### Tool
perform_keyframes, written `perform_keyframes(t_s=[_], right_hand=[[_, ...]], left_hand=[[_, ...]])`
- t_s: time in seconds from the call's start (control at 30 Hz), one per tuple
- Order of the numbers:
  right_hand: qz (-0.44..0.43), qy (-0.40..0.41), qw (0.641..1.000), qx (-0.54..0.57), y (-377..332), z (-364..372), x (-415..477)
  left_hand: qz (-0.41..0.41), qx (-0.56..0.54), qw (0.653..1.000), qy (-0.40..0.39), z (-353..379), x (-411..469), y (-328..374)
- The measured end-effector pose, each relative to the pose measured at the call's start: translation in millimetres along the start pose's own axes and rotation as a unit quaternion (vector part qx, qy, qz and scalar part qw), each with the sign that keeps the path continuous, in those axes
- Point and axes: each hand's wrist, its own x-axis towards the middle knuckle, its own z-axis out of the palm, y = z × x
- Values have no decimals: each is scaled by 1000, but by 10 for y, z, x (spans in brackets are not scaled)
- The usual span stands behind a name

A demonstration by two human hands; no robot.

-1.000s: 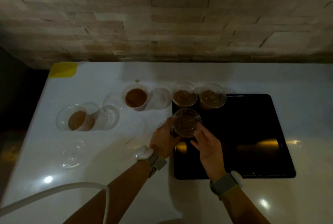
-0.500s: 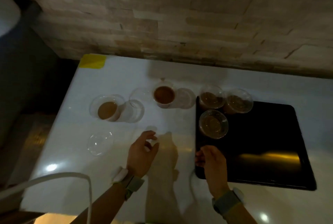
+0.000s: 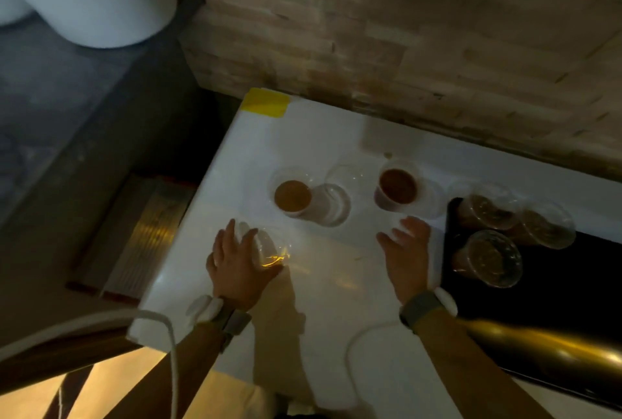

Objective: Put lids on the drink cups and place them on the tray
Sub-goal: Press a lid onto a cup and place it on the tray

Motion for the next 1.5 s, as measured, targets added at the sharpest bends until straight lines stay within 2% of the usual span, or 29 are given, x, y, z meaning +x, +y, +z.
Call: perform_keyframes(t_s=[0.03, 0.13, 0.33, 0.4, 0.53, 0.7, 0.83, 1.07, 1.27, 1.4, 1.5], right_hand=[[7, 20, 1000, -15, -44, 44, 82], [-1, 41, 997, 58, -190, 179, 289], [-46, 62, 995, 62, -347, 194, 542], [-53, 65, 995, 58, -364, 196, 556], [-82, 73, 994, 19, -388, 201, 574], [-100, 40, 994, -9, -314, 128, 524], [-99, 33, 994, 13, -221, 123, 373], [-91, -11, 995, 32, 98, 60, -18], [-108, -34, 994, 2, 297, -63, -469], [-127, -50, 991, -2, 313, -142, -662], [-130, -73, 989, 8, 354, -188, -813]], left_hand=[[13, -1, 1000, -14, 2, 26, -32], [47, -3, 998, -31, 33, 61, -137], [65, -8, 998, -21, 95, 79, -140], [60, -43, 997, -34, 91, 88, -124], [21, -182, 980, -81, 58, 50, -120], [1, -286, 954, -92, 29, -70, -141], [-25, -295, 953, -65, -7, -156, -100], [-51, -410, 909, -61, 76, -237, 86], [-15, -465, 882, -71, 48, -353, 504], [-25, -513, 852, -98, 17, -452, 743], [43, -462, 881, -94, 32, -515, 876]])
